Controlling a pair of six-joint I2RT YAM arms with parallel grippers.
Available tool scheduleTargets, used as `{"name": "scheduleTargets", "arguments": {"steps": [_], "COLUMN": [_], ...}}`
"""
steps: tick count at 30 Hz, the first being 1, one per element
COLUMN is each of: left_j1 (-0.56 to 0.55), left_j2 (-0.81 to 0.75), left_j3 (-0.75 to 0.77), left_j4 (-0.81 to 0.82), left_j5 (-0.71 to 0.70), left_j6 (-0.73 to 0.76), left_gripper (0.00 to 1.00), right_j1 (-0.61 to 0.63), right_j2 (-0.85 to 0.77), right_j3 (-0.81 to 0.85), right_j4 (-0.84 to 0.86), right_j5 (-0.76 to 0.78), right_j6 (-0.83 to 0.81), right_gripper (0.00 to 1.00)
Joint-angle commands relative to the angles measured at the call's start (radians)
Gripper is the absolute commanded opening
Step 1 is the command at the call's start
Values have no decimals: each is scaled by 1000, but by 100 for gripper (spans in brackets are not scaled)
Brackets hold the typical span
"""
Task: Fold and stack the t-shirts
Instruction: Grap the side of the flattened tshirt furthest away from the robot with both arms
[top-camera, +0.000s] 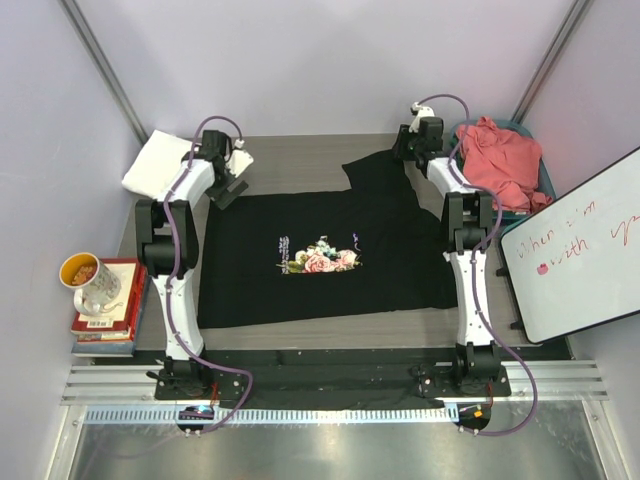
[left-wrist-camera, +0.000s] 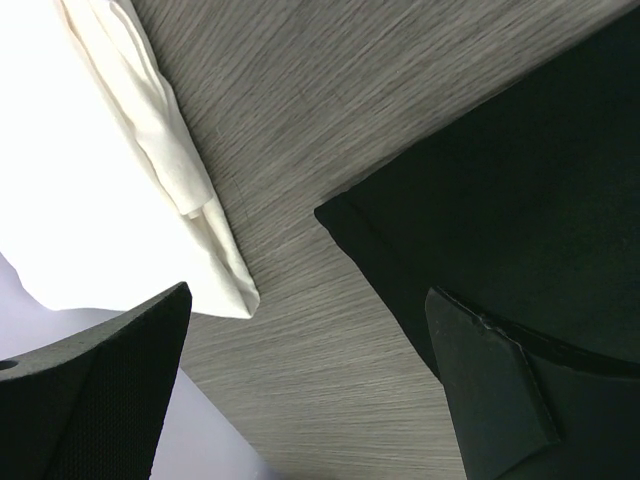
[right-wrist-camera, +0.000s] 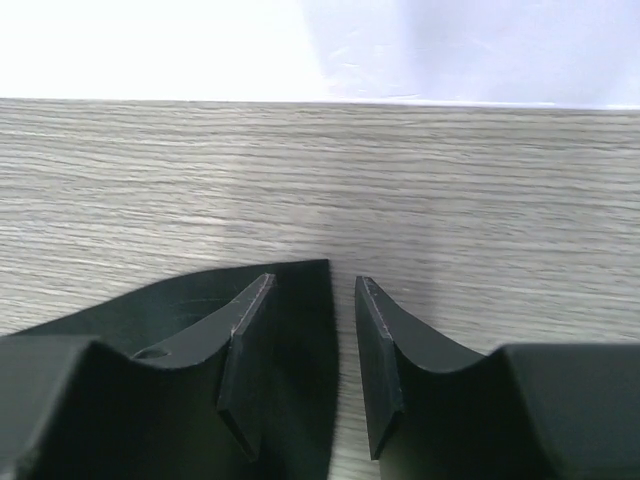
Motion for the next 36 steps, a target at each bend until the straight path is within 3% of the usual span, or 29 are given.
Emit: {"name": "scheduleTargets", "arguments": {"steps": [1,10,14,23,32,36], "left_j1": [-6,-6,-6,-6,-7,-4], "left_j2": [-52,-63,-68,-103,-108,-95], "left_j3": [3,18,15,-67,-74,-48], "left_j4": [-12,-2,4,37,34,-75], "left_j5": [9,16,33,55,101,170], "left_j6": [1,38,30,51,58,134], "left_gripper": [100,100,100,100,100,100], "right_j1": [40,63,69,80,80,88], "right_j2": [6,-37,-40,-101,-216,-274], "right_j3": [37,-7,-7,2,-18,-73], "right_j4": [26,-54,-57,-19,10,-4], "right_j5": [21,108,184,311,286,260], "right_j6": [12,-7,-28,-157,-251,-303], "right_gripper": [42,26,1,1,1,1]}}
